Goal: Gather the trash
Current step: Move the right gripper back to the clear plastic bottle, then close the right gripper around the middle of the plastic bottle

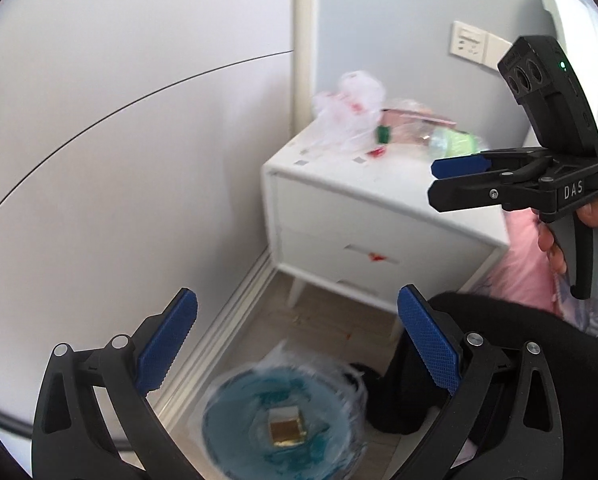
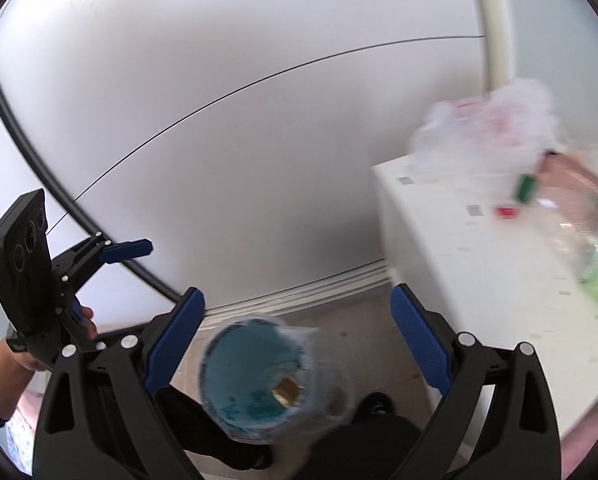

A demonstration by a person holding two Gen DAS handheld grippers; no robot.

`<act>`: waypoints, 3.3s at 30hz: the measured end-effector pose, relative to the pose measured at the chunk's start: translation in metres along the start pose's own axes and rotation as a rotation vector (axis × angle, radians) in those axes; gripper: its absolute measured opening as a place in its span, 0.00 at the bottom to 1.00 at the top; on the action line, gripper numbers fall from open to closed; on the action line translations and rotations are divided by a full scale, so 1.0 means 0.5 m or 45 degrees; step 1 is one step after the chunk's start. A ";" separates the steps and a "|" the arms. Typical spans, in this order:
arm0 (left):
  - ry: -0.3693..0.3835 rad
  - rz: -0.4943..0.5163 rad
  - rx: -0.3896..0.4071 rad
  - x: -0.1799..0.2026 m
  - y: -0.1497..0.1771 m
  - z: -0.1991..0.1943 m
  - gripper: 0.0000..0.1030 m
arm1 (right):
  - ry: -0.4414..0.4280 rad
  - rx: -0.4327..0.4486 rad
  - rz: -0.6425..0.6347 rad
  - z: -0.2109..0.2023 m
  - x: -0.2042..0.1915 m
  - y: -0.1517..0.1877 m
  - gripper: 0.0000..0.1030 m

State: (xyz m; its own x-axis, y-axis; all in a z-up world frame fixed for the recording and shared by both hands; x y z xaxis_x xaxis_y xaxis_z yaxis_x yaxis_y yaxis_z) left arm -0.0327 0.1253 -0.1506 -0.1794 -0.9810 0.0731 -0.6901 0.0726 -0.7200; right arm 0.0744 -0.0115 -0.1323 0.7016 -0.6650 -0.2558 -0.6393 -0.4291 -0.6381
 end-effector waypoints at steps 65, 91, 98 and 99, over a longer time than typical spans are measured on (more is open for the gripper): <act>0.779 1.143 -0.513 0.354 -0.391 0.586 0.95 | 0.251 -0.396 -0.377 -0.022 0.515 0.001 0.88; 0.876 1.198 -0.611 0.392 -0.357 0.599 0.74 | 0.186 -0.439 -0.427 -0.024 0.482 0.034 0.69; 0.861 1.201 -0.569 0.391 -0.369 0.550 0.73 | 0.185 -0.410 -0.475 -0.065 0.464 0.017 0.69; 0.856 1.201 -0.559 0.389 -0.373 0.540 0.73 | 0.185 -0.404 -0.484 -0.072 0.460 0.013 0.69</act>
State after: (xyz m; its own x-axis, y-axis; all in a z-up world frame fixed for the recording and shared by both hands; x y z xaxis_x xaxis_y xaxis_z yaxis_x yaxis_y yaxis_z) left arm 0.2505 -0.1275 -0.1884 -0.9682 -0.2356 0.0847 -0.2495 0.8817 -0.4005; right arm 0.2205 -0.1893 -0.1694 0.8665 -0.4943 0.0696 -0.4273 -0.8066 -0.4084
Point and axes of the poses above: each gripper's, at about its wrist camera, not at the fingertips, and z roughly the way its jaws point, x to its right, y to its underside, the point moved 3 cm from there along z, roughly the way its jaws point, and after that the axes turned 7 degrees about y, right-handed, at the moved point
